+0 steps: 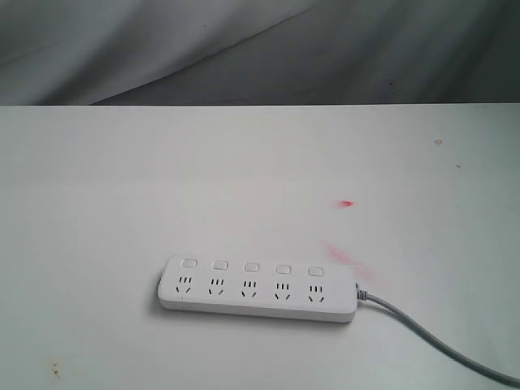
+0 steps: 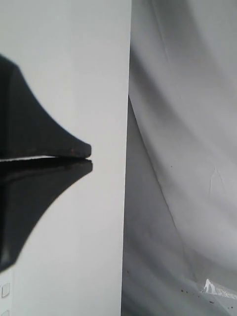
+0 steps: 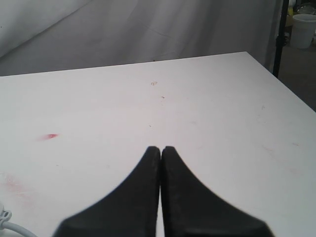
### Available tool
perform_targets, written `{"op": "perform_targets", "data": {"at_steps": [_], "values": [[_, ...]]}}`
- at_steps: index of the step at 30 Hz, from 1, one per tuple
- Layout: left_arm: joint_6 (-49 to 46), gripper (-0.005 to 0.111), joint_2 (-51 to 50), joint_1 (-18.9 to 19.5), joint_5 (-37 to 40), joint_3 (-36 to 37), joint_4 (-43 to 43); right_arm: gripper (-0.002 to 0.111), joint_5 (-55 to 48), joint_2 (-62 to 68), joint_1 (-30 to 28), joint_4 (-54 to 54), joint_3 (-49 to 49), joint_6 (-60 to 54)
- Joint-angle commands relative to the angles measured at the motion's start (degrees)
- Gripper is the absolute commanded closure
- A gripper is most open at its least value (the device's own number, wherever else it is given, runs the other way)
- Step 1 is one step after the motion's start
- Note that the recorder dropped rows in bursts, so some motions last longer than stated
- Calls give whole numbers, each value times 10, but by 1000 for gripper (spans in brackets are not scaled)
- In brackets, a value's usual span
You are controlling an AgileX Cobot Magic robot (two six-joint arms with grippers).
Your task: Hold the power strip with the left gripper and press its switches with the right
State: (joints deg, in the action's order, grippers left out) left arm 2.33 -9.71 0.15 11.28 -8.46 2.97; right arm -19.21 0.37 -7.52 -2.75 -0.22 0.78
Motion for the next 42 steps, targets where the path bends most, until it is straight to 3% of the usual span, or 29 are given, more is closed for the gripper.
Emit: {"op": "perform_targets", "data": {"at_steps": [1, 4, 20, 42], "values": [[2, 107, 61, -1, -4, 34, -7, 108, 0, -4, -4, 2, 2, -1], [2, 107, 97, -1, -3, 54, -7, 108, 0, -4, -4, 2, 2, -1], [2, 107, 97, -1, 70, 85, -11, 108, 0, -4, -4, 2, 2, -1], [2, 107, 97, -1, 70, 85, -11, 108, 0, -4, -4, 2, 2, -1]]}}
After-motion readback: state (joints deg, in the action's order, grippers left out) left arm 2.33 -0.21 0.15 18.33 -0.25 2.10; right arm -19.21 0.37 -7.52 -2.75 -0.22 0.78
